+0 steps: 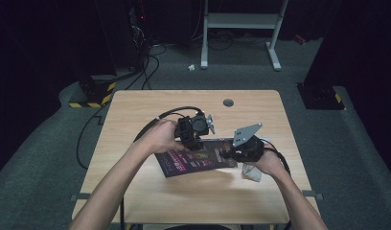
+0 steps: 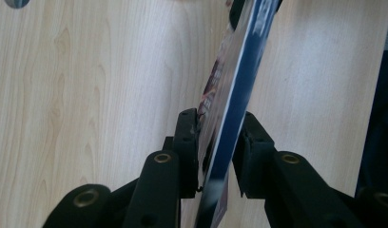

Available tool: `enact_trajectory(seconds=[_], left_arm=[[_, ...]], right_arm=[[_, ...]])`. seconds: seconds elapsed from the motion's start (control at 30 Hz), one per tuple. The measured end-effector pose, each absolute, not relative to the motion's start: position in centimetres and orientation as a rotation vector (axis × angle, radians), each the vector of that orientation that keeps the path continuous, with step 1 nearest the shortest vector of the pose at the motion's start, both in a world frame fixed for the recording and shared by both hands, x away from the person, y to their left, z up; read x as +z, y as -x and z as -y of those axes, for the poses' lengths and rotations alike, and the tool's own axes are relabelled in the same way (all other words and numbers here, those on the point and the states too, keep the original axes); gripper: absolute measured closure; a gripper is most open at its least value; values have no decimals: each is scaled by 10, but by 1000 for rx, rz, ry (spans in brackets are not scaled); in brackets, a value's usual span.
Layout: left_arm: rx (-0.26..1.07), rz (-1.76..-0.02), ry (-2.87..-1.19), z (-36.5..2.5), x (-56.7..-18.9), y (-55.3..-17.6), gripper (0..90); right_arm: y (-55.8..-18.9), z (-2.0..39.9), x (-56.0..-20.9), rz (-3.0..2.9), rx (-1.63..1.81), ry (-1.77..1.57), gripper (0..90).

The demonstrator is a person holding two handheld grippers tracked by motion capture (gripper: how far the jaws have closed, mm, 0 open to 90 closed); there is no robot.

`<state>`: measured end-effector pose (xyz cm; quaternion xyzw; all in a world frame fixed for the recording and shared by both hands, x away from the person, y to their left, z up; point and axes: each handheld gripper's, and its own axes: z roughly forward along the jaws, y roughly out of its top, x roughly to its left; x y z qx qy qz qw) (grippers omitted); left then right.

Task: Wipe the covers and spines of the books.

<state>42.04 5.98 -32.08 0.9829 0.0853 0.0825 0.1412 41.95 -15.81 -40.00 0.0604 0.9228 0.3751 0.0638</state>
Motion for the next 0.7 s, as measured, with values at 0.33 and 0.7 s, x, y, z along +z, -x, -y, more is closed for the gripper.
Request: enact_trajectory(seconds=[0.33,0.7], left_arm=[[288,-343,-2841,-97,-329,-424,690],[320,-433,-2881,-131,-348,-430,663]], right_arm=[[-421,172,-398,-2787,1144,-221,837],[-423,179,-398,-2799,1168,-221,838]])
